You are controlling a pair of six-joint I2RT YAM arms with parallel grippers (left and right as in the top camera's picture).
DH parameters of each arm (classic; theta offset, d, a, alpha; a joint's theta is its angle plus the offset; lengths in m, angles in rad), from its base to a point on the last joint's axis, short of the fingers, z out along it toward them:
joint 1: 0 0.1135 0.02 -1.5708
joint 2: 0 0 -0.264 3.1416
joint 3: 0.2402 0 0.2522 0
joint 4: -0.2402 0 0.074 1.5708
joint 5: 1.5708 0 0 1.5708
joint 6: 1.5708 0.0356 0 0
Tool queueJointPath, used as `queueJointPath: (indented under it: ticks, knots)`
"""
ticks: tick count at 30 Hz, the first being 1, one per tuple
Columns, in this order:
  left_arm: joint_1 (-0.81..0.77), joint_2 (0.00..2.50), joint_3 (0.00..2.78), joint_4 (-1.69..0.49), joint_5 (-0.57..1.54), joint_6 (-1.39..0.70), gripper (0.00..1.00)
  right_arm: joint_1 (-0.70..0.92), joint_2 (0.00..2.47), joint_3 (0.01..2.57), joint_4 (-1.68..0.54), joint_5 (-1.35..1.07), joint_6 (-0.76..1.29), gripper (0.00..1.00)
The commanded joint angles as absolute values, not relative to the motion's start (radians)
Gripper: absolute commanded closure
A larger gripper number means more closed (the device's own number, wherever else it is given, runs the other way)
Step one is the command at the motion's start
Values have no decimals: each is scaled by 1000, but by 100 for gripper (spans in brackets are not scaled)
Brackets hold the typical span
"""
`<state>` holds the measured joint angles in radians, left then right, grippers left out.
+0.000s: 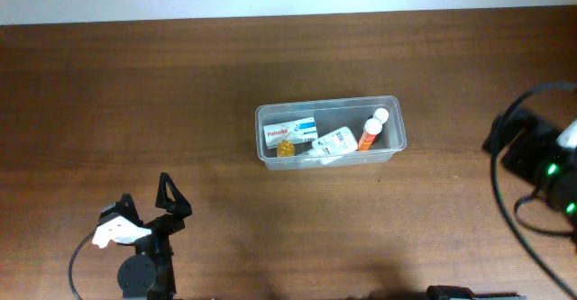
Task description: Pack container
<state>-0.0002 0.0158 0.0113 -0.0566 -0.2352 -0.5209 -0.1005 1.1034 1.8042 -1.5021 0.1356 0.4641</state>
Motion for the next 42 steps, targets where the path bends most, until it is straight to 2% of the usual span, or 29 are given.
queueJointPath:
  ticks: [1, 8, 16, 19, 25, 33, 42]
  knots:
    - [6, 5, 10, -62, -224, -520, 1, -90, 1000, 1663, -1465, 167, 466, 2]
    - [6, 5, 10, -62, -224, -519, 1, -27, 754, 1285, -1095, 161, 465, 2]
    - [6, 5, 10, -62, -224, -519, 1, 39, 474, 731, -444, 58, 465, 2]
    - [6, 5, 10, -62, -224, -519, 1, 39, 399, 566, -274, 53, 465, 2]
    - [6, 5, 10, -62, -224, -519, 1, 39, 298, 369, -246, 39, 466, 2]
    - [6, 5, 10, -62, -224, -519, 1, 39, 164, 260, -246, 12, 465, 2]
    - [6, 5, 10, -62, -224, -519, 1, 39, 101, 252, -235, -80, 149, 2]
